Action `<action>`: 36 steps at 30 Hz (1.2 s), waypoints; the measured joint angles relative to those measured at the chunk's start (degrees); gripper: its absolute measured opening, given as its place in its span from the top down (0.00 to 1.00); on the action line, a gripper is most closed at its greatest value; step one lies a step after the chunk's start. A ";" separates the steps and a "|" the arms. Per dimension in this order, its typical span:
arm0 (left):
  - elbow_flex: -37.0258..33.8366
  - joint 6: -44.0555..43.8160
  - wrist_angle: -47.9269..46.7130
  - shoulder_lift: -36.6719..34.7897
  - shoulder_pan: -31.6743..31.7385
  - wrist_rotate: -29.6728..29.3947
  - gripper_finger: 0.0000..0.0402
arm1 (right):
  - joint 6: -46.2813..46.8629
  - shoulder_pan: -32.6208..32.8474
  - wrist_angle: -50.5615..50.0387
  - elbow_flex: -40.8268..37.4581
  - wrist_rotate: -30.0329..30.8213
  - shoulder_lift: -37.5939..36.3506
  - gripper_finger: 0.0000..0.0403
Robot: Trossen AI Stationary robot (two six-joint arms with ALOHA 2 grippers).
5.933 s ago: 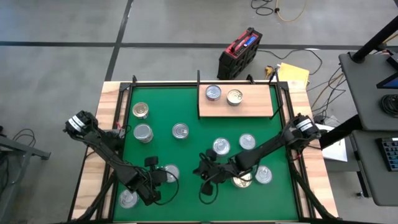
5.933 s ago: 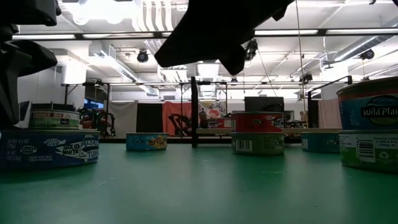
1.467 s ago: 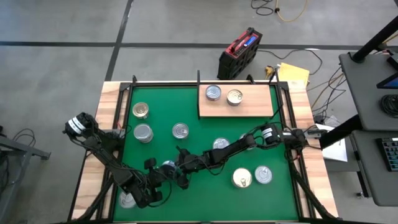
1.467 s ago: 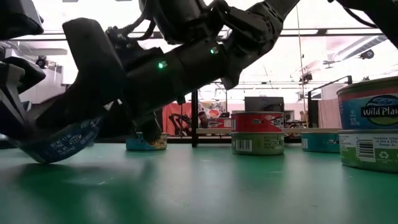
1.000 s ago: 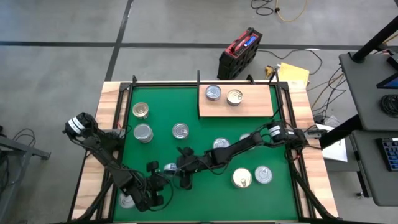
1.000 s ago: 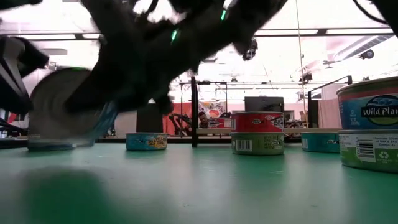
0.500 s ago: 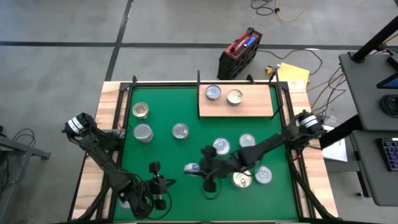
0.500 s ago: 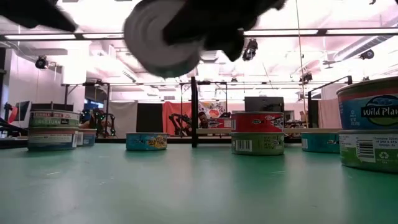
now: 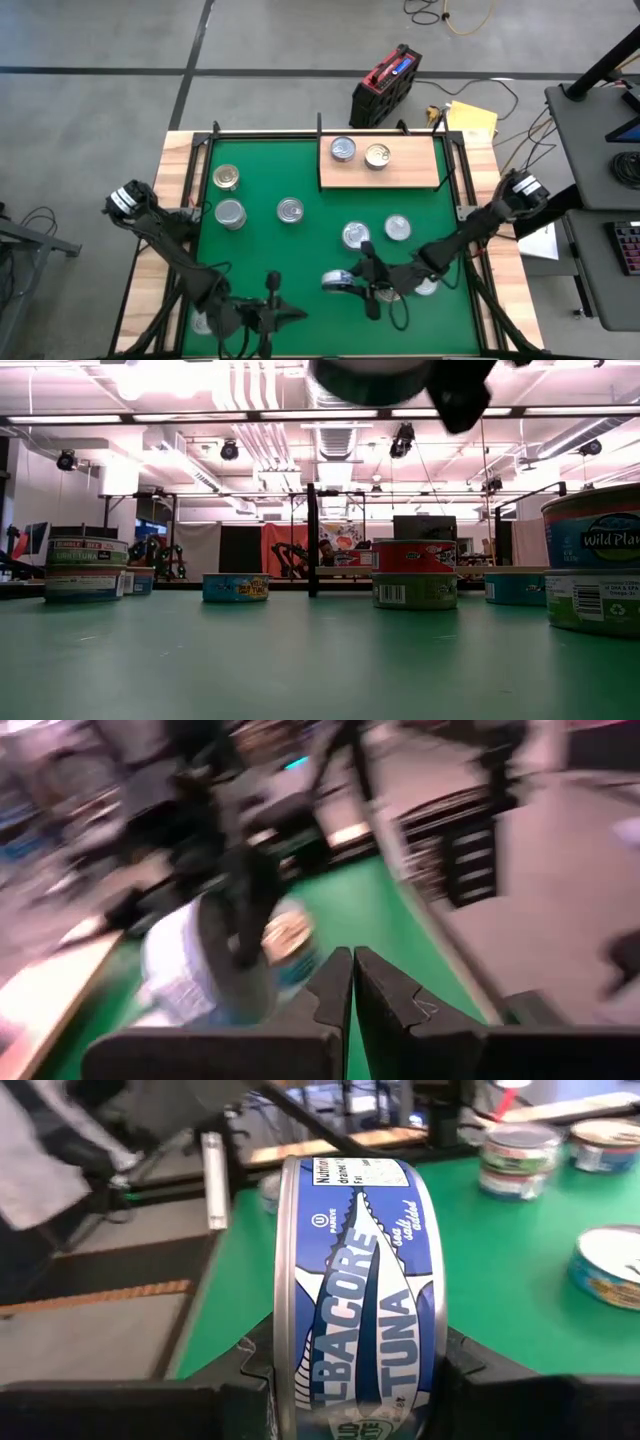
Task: Stack canned seafood by type on shelf
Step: Put the blue tuna can on the shelf
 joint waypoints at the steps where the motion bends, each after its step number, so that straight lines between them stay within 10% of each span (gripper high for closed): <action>1: -0.18 1.57 0.92 0.00 1.34 2.57 1.00 | 0.19 0.53 -0.31 -0.33 -0.20 -0.79 0.69; 11: -7.82 4.12 14.75 -0.31 15.67 22.63 1.00 | 2.43 1.48 -13.50 -3.77 3.32 -10.76 0.69; 22: -19.44 -2.39 39.03 -0.87 25.14 23.51 0.98 | 3.08 0.08 -15.66 -10.73 14.75 -18.46 0.69; 36: -16.44 -9.24 37.04 2.97 25.90 26.53 0.60 | -2.59 0.18 1.07 -10.95 12.59 -10.70 0.69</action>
